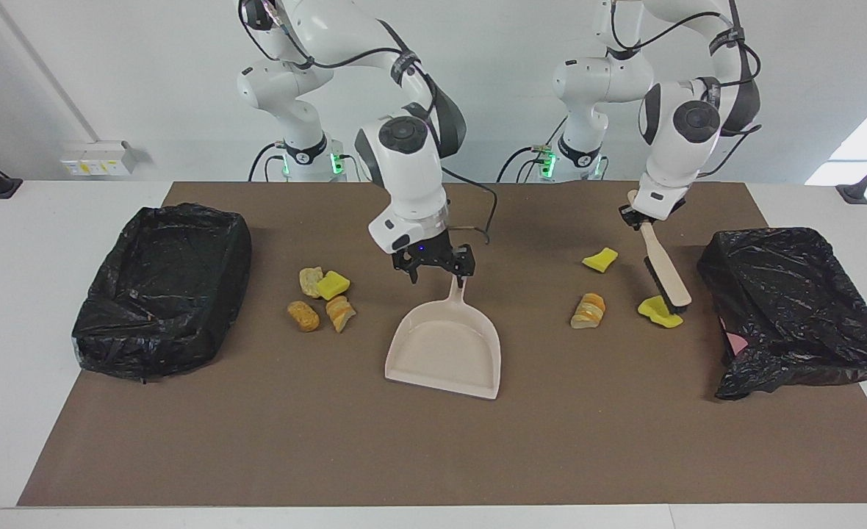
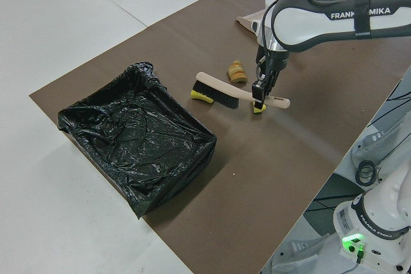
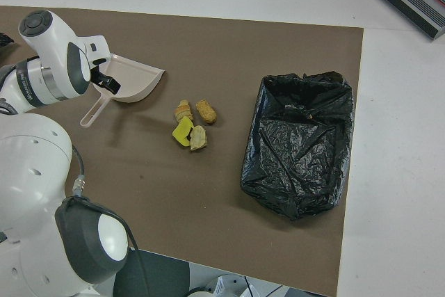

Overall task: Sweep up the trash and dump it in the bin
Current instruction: 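Bring the brush to the pile while the right gripper grasps the dustpan, then sweep the pile toward center while the right gripper slides the dustpan over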

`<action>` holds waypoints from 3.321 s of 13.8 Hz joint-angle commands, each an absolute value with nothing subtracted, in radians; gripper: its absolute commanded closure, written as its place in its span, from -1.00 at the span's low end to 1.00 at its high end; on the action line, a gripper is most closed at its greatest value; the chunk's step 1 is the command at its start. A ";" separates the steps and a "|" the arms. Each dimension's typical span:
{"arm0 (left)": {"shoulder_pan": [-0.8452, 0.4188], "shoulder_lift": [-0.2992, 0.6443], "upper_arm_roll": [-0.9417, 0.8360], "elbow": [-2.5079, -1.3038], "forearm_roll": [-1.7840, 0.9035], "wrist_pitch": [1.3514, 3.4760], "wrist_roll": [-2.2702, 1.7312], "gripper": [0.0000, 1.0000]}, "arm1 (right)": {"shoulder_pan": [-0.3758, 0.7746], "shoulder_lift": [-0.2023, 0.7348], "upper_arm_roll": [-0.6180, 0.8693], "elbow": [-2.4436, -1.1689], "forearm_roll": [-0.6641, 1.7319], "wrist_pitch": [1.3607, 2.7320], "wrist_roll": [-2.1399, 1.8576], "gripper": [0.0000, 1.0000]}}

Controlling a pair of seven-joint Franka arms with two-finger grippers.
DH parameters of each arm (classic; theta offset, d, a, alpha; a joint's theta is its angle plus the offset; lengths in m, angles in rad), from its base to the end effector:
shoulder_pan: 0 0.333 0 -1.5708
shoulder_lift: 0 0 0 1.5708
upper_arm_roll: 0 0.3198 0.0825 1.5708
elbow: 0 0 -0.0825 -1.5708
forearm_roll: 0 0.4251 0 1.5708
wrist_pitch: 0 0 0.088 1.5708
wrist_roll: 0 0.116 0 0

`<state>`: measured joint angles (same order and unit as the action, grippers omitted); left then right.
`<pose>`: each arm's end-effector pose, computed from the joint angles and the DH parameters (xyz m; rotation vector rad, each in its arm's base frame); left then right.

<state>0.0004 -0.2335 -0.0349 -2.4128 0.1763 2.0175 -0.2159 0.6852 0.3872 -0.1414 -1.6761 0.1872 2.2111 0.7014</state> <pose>0.4711 -0.0043 0.3601 -2.9518 -0.1384 0.2087 0.6030 0.3844 0.3706 -2.9430 0.3604 -0.0927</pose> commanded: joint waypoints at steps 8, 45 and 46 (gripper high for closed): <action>-0.098 -0.133 -0.054 -2.437 0.193 2.186 -0.154 1.00 | 0.752 0.422 -0.147 -1.740 0.229 2.247 0.729 -0.98; -0.244 -0.344 -0.054 -2.683 0.034 2.116 -0.566 1.00 | 0.713 0.129 -0.147 -2.054 0.005 2.042 -0.790 1.00; -0.270 -0.301 -0.054 -2.662 0.034 2.152 -0.558 1.00 | 0.742 0.146 -0.147 -2.052 -0.006 2.045 -0.767 1.00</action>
<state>-0.2332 -0.4086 -0.0547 -2.7150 0.0435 2.0988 -0.5534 0.7103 0.1317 -0.1507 -2.0387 0.0206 2.0164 -0.8217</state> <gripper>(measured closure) 0.731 0.683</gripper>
